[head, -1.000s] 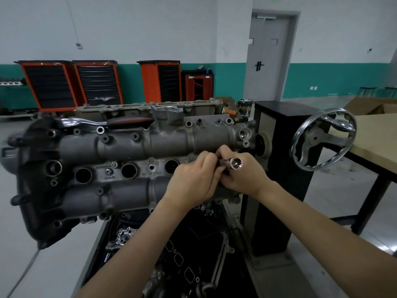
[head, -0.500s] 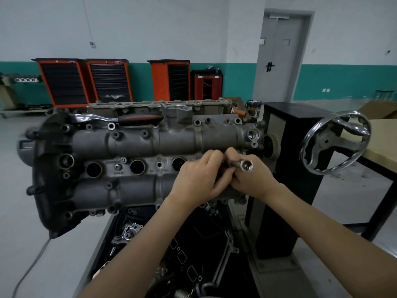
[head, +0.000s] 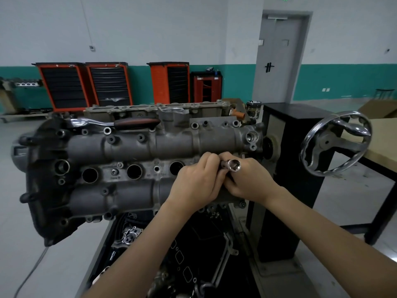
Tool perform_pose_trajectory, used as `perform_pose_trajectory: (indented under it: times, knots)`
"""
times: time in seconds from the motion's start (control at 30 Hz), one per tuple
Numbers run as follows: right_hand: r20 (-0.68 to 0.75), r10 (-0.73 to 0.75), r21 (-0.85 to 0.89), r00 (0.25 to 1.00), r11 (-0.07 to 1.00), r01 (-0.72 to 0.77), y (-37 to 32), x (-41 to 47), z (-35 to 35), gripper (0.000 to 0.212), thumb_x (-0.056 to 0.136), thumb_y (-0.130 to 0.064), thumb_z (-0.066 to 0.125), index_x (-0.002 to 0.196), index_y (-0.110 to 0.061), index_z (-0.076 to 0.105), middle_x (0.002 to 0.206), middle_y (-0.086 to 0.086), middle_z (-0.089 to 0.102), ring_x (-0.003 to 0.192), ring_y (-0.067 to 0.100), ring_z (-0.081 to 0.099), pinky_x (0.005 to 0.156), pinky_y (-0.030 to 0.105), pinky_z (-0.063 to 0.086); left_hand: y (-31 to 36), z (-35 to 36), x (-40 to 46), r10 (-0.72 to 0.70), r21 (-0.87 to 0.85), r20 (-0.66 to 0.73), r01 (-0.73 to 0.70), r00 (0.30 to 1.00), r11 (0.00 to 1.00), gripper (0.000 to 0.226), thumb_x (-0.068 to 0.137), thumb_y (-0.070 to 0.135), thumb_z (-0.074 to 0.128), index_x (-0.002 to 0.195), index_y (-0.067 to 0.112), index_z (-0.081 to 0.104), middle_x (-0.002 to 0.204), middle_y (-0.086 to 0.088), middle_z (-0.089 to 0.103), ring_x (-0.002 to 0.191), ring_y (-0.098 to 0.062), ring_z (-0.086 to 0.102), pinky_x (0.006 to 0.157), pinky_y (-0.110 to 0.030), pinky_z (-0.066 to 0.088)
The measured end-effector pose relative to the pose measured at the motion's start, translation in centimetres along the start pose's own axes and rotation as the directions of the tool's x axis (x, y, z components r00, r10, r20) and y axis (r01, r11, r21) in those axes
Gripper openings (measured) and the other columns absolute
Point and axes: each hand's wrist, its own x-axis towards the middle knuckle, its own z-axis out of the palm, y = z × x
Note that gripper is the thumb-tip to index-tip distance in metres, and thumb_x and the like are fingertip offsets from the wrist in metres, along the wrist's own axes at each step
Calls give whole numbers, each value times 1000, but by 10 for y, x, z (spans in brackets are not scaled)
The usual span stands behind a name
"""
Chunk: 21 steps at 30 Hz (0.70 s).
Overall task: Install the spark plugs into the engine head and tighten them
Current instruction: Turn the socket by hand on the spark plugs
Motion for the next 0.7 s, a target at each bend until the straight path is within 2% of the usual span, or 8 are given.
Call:
perform_pose_trajectory:
  times: [0.1,0.23,0.3,0.4,0.47,0.57,0.63,0.7]
  knots:
    - [-18,3,-14,1000,1000,-4,-1,0,-2,22,79,-16,43,79,4,51,54,7,54,39,23,50,33,23,37,0,-1,-1,18,0,1,-18,1000,1000,55,100,34,21,74,0,55,68,-9,53,38,-21,43,33,-22,28]
    - [-56,27,12,998,1000,-26,-2,0,-2,23,78,-20,43,75,2,50,53,7,53,40,24,48,37,19,33,0,-1,-1,23,21,-2,-23,1000,1000,34,87,31,46,69,4,52,60,-4,51,39,-18,45,40,-17,22]
    - [-71,30,-14,997,999,-31,-3,0,-1,22,77,-20,44,73,0,50,53,7,53,41,25,49,39,18,30,0,0,1,15,50,-10,-15,1000,999,31,83,31,50,66,5,51,57,-3,51,38,-19,46,42,-17,21]
    - [-67,38,4,997,999,-38,-2,0,-1,21,79,-20,52,76,1,51,54,8,55,42,28,52,37,22,35,-2,2,0,44,62,-22,-42,999,997,32,87,27,47,65,4,52,54,-5,51,35,-22,45,40,-17,21]
    - [-51,37,29,998,999,-35,-2,0,-2,23,76,-16,61,87,2,55,59,6,61,45,26,57,36,25,41,-3,2,0,18,26,-29,-17,999,1000,38,95,29,39,71,2,51,57,-7,51,35,-23,45,36,-19,25]
    - [-20,16,34,1000,999,-15,-4,0,-5,30,77,-17,55,100,2,58,68,6,66,50,24,60,39,25,42,0,1,0,27,-16,-37,-27,999,999,38,101,37,18,83,10,37,63,-10,51,36,-22,42,31,-21,29]
    - [-11,-4,19,1000,1000,5,-4,-1,-5,26,78,-13,50,95,5,60,66,9,64,49,27,58,39,30,43,-1,1,-1,34,-25,-38,-35,999,999,35,101,38,17,83,12,33,65,-10,51,37,-23,43,31,-22,30]
    - [-21,-16,8,1000,1000,16,-2,-2,-5,27,80,-15,43,84,7,57,59,11,59,43,28,55,35,29,41,-1,0,-2,45,-33,-36,-46,998,998,38,101,38,18,83,11,37,66,-9,52,38,-23,44,32,-22,31]
